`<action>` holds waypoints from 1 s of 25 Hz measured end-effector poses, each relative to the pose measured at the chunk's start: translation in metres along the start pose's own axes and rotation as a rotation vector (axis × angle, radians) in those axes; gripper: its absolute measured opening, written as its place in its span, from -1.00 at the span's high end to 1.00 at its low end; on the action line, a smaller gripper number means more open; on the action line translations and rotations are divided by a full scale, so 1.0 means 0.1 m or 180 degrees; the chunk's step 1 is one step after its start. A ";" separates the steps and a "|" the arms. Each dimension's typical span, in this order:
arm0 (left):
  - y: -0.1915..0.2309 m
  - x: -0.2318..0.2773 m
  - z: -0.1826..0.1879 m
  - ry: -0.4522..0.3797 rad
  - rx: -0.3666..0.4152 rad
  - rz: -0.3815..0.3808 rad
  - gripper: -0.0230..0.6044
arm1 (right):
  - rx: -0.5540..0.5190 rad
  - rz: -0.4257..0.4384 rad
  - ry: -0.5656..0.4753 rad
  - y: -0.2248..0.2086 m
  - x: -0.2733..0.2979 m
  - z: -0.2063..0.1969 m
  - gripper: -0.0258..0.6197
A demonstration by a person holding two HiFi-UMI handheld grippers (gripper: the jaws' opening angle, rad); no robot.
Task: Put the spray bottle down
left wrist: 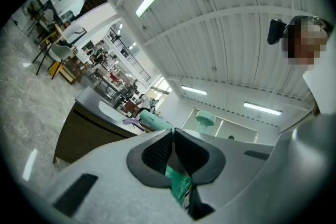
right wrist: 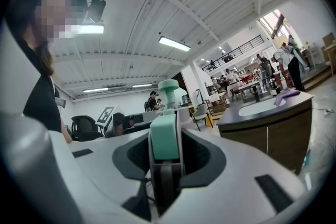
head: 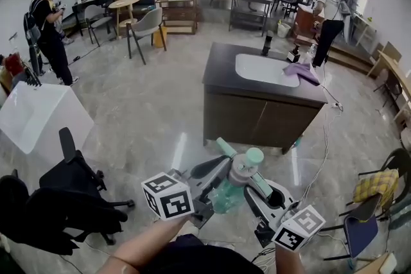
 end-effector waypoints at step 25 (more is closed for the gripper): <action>0.91 -0.36 0.55 0.0124 0.0018 0.0005 0.86 | 0.0080 -0.0050 0.0058 0.13 1.11 -0.09 0.58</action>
Point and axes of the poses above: the fingertips, and each gripper's own axes: x forward along the fingers, y to its left, z out of its top, the point moved 9 cm from there along -x, backward along the fingers, and after that the axes turned 8 degrees about -z, right-handed, at the moved point
